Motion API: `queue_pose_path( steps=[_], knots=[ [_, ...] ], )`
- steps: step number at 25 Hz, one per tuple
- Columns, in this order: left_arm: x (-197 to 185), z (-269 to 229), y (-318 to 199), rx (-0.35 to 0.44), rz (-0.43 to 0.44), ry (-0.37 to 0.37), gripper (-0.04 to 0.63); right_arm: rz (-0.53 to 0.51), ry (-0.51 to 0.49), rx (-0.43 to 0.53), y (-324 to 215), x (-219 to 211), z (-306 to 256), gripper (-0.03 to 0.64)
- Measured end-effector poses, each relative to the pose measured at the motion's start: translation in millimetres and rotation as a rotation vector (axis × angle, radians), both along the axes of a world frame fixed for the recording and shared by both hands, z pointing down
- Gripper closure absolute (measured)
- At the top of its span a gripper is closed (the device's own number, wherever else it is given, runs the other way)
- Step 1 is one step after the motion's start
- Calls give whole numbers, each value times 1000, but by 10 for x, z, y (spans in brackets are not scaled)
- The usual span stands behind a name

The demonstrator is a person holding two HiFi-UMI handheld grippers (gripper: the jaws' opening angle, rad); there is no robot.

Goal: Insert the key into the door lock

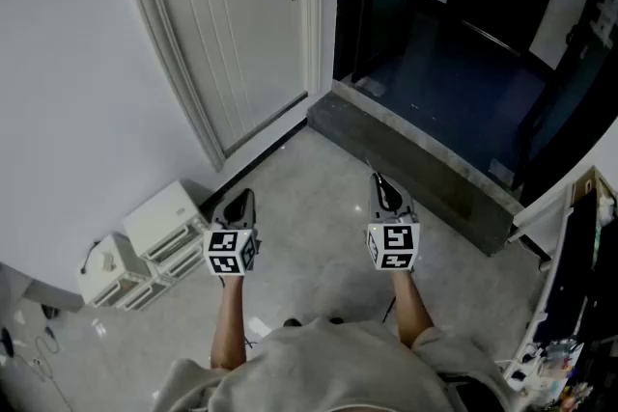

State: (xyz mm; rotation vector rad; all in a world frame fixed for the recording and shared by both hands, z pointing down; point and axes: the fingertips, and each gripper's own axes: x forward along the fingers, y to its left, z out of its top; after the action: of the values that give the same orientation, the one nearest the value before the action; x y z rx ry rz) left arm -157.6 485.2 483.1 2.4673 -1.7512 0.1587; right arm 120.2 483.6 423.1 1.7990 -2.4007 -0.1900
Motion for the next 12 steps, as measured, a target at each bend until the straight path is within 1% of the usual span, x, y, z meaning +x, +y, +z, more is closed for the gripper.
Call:
queue_pose_path(
  steps=[3, 12],
  knots=[
    [-5, -16, 34, 3, 2, -2, 578, -3, 4, 10, 22, -9, -3, 588],
    [120, -16, 154, -1, 3, -13, 578, -14, -5, -7, 142, 99, 66, 588]
  ],
)
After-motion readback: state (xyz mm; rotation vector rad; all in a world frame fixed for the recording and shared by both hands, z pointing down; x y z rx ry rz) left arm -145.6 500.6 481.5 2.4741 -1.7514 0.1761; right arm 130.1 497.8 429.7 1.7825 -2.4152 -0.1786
